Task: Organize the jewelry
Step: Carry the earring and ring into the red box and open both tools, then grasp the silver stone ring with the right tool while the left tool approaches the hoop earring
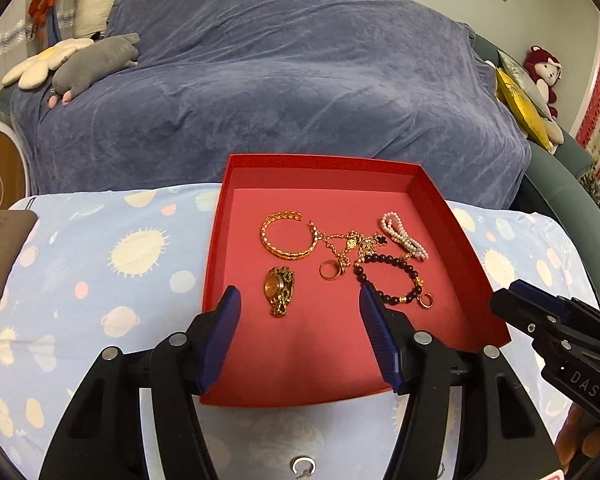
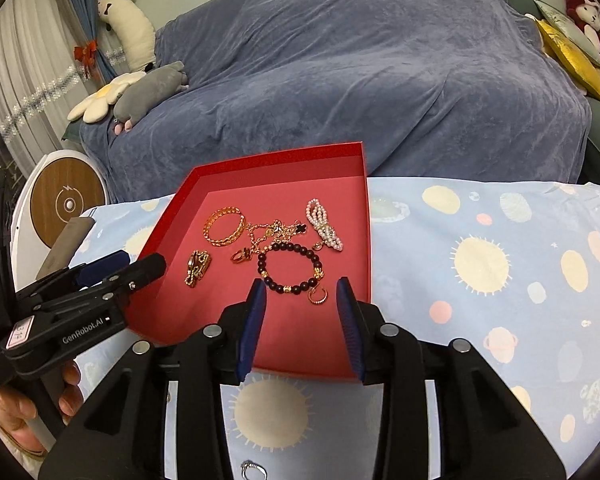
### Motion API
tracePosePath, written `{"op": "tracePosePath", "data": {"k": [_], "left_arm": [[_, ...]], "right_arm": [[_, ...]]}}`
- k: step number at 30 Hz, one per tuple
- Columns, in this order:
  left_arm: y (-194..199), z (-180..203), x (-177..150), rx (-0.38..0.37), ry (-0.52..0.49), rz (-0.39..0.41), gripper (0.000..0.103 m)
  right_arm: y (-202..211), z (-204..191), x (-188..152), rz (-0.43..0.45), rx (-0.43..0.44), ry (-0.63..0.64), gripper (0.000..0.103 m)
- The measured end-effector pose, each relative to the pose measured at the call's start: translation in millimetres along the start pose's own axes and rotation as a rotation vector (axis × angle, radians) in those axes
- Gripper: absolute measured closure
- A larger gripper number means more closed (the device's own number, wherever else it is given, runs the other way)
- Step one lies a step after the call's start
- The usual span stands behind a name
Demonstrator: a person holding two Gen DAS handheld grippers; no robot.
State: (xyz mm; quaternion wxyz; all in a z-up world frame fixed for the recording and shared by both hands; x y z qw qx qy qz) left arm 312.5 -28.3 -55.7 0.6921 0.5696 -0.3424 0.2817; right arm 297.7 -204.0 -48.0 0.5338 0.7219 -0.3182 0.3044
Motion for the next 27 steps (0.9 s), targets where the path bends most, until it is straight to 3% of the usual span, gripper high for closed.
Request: {"op": "tracePosePath", "data": {"k": [6, 14, 27], "left_arm": [[33, -16, -20, 0.051, 0.035, -0.008, 0.044], [75, -32, -77, 0.108, 0.050, -0.057, 0.044], [68, -12, -98, 0.081, -0.024, -0.097, 0.037]], "right_arm": [[31, -9, -30, -0.034, 0.025, -0.016, 0.068], [64, -21, -83, -0.068, 0.044, -0.010, 0.064], [38, -27, -133, -0.188, 0.040, 0.079, 0.064]]}}
Point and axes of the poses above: each gripper's, at about its wrist camera, not at the fingertips, and y roughly against the way its jaws point, z to its right, x to its top, the point moved 7 cm from there along -y, roughly the way its jaws point, and after that the axes turned 11 degrees about z, right-handed, at the moved point
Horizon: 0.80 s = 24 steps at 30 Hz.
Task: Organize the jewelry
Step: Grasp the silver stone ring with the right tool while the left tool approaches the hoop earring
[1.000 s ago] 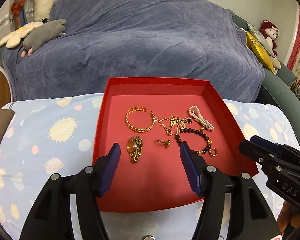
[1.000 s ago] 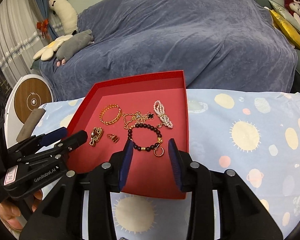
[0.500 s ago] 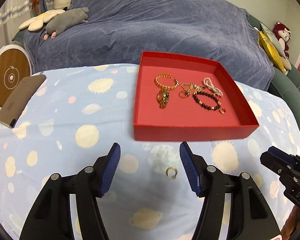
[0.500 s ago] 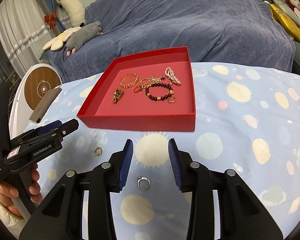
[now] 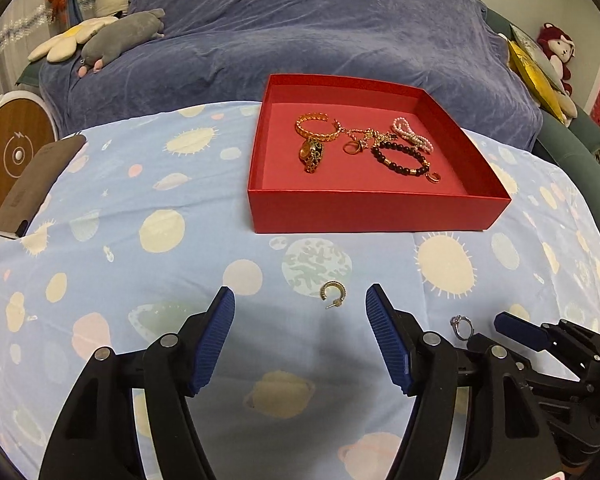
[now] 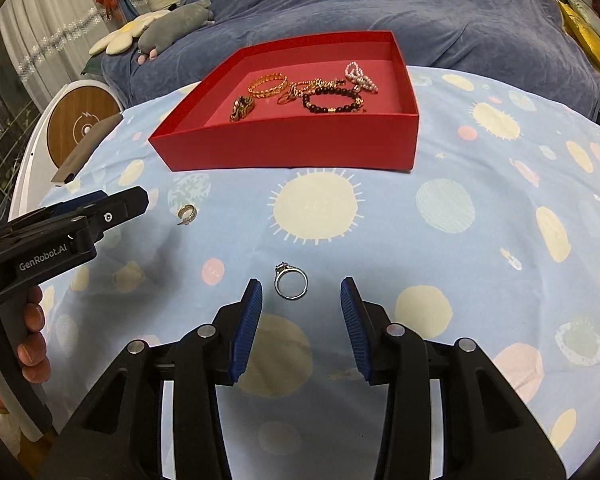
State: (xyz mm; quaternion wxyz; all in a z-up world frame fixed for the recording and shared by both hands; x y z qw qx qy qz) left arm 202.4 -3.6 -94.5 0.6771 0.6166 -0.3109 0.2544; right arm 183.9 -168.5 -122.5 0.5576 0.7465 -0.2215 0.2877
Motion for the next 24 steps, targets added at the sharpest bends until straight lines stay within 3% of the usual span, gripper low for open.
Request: {"op": "tracePosePath", "data": {"k": [10, 13, 15, 24], "left_arm": [[-6, -3, -6, 0.007, -0.008, -0.028, 0.037], [-7, -1, -8, 0.004, -0.015, -0.033, 0.037], [-9, 0, -10, 0.004, -0.020, -0.036, 0.037], [-19, 4, -16, 0.014, -0.029, -0.057, 0.037]], "right_arm": [[-12, -7, 1, 0.005, -0.009, 0.053, 0.065], [-12, -11, 0, 0.008, -0.023, 0.092, 0.073], [-13, -12, 0, 0.010, -0.035, 0.112, 0.083], [-10, -10, 0, 0.009, -0.020, 0.083, 0.084]]}}
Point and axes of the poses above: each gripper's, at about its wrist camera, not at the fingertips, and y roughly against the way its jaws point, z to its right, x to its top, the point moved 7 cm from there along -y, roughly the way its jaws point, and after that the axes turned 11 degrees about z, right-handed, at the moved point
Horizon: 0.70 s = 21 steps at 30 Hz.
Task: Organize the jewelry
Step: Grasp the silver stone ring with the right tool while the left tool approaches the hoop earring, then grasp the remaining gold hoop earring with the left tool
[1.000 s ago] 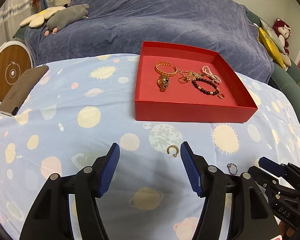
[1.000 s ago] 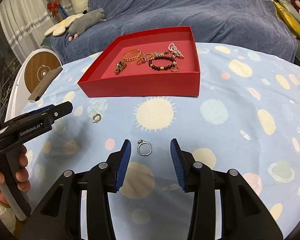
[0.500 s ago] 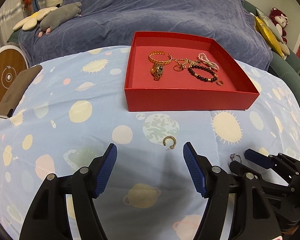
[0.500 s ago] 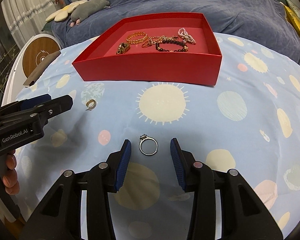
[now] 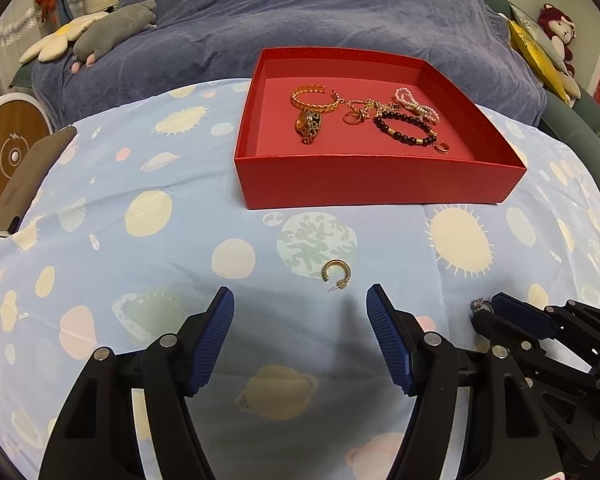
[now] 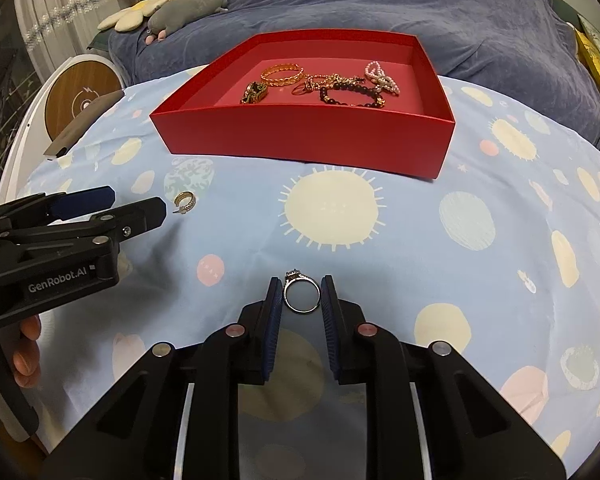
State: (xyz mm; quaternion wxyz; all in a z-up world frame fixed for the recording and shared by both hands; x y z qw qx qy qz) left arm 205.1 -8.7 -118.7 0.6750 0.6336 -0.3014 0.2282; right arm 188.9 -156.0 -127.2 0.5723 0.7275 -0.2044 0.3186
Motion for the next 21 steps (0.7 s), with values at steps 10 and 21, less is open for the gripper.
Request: {"op": "tracePosePath", "data": {"k": [10, 21], "left_arm": [[-5, 11, -1, -0.004, -0.016, -0.008, 0.037], [-9, 16, -3, 0.000, -0.016, -0.019, 0.037]], "right_arm": [[10, 1, 2, 0.011, 0.016, -0.008, 0.084], [15, 5, 2, 0.011, 0.020, -0.020, 0.084]]}}
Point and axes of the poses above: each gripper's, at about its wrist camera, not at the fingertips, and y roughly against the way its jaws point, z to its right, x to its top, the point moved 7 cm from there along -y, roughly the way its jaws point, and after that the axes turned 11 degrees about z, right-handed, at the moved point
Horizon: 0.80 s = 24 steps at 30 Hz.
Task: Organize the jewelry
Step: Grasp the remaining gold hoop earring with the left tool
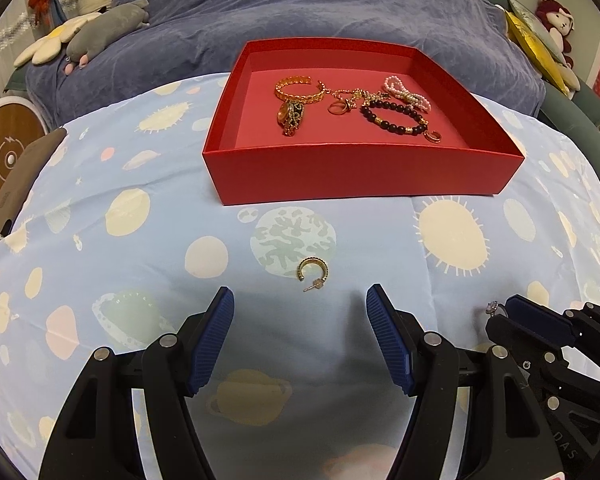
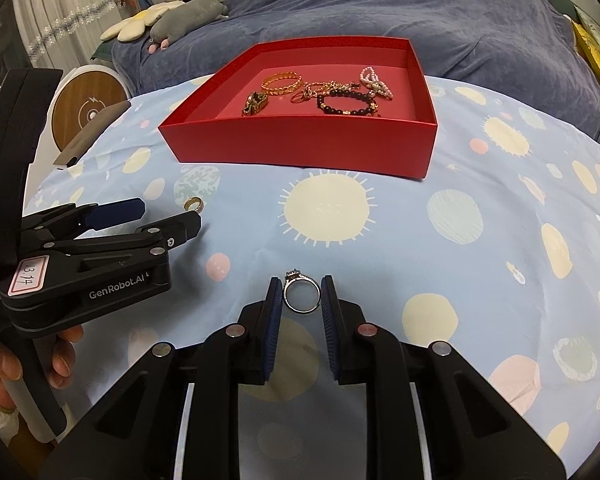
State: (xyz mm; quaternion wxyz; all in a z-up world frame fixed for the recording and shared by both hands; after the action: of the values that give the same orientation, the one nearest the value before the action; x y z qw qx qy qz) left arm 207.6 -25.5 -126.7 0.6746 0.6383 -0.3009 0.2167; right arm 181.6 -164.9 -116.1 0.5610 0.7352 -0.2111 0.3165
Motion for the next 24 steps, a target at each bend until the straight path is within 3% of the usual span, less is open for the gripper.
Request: {"op": "tracePosePath", "data": {"k": [14, 24], "left_arm": [[-9, -6, -4, 0.006, 0.036, -0.031, 0.037], [-17, -4, 0, 0.052, 0.016, -0.004, 0.037]], "right_arm": [[3, 3, -1, -0.004, 0.006, -0.012, 0.084], [6, 8, -4, -0.008, 0.008, -0.026, 0.084]]}}
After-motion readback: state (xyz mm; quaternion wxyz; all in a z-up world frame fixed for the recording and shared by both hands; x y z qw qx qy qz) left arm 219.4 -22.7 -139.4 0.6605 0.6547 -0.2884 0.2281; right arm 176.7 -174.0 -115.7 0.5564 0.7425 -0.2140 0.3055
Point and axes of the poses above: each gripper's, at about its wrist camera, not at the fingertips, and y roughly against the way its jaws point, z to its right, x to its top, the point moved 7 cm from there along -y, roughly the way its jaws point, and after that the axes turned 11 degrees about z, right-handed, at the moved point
